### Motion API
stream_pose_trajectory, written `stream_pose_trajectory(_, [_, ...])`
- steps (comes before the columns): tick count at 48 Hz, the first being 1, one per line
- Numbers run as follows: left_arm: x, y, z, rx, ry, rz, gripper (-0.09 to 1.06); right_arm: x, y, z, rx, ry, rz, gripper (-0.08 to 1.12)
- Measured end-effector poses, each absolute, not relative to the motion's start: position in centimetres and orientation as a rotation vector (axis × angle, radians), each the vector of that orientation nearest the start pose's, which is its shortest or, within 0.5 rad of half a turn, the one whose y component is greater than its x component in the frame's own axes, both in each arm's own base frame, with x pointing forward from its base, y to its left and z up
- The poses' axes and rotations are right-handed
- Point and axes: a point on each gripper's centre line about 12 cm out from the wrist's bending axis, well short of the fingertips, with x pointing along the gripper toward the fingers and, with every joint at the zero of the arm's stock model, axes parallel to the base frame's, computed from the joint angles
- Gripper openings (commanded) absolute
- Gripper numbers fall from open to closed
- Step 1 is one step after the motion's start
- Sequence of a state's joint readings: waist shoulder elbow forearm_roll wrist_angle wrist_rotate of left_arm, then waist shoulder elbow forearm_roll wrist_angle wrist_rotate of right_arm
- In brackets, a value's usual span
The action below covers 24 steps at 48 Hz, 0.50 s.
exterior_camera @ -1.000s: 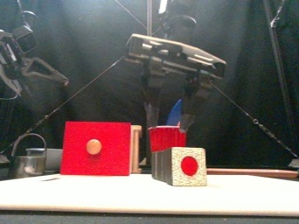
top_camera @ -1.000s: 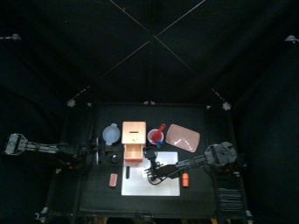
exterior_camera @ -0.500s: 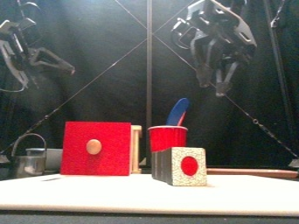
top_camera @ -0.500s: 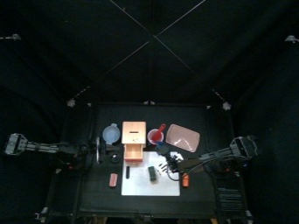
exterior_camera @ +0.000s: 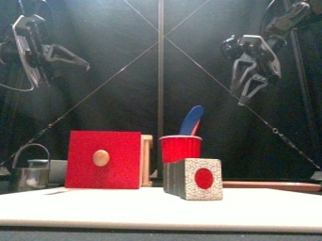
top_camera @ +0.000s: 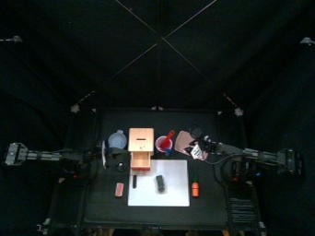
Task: Place sushi on board then cut the sushi with the knife then place the pieces on the plate
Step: Pick knife at handle with right hand
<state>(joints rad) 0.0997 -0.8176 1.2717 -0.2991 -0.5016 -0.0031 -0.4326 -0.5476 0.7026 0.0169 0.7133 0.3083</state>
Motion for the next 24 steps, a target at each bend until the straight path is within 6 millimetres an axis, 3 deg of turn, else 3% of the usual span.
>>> stream_pose_trajectory(13, [20.4, 4.8, 24.9, -0.279, -0.073, 0.288, 0.08, 25.6, -16.6, 28.5, 0.517, 0.784, -0.452, 0.85])
stream_pose_trajectory(24, [20.3, 5.2, 25.0, -0.310, -0.080, 0.316, 0.08, 29.3, -20.5, 27.4, 0.543, 0.852, -0.452, 0.86])
